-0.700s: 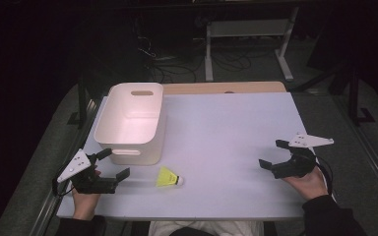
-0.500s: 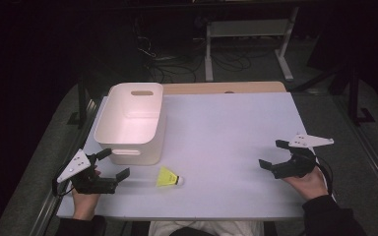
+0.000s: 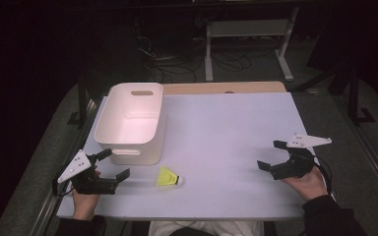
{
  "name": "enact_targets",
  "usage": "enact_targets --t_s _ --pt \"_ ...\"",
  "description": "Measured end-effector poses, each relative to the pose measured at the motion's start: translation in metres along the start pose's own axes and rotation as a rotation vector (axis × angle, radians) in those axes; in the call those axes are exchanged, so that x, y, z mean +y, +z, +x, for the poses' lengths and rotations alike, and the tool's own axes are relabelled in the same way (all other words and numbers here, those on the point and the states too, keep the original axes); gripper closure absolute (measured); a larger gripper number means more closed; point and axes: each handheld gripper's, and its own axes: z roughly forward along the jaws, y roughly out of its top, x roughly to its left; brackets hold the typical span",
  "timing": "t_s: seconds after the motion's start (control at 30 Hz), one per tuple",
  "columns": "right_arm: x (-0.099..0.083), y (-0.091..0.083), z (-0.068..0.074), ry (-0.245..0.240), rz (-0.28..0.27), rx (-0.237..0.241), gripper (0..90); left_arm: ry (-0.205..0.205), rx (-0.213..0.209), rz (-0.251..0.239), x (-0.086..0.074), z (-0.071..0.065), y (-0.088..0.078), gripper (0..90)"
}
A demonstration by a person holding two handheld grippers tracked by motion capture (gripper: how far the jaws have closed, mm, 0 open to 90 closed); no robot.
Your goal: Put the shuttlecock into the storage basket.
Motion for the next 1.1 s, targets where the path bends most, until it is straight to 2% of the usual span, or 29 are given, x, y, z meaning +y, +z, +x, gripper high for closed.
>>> enact_targets --t_s 0.43,1.1 --pt "0.009 -0.002 0.004 -0.006 0.009 0.024 0.0 -0.005 0.004 -0.001 -0.001 0.000 -0.001 0.0" --pt "0.032 0.005 0.013 -0.054 0.054 0.052 0.0 -0.016 0.005 -0.008 0.000 0.001 0.000 0.0"
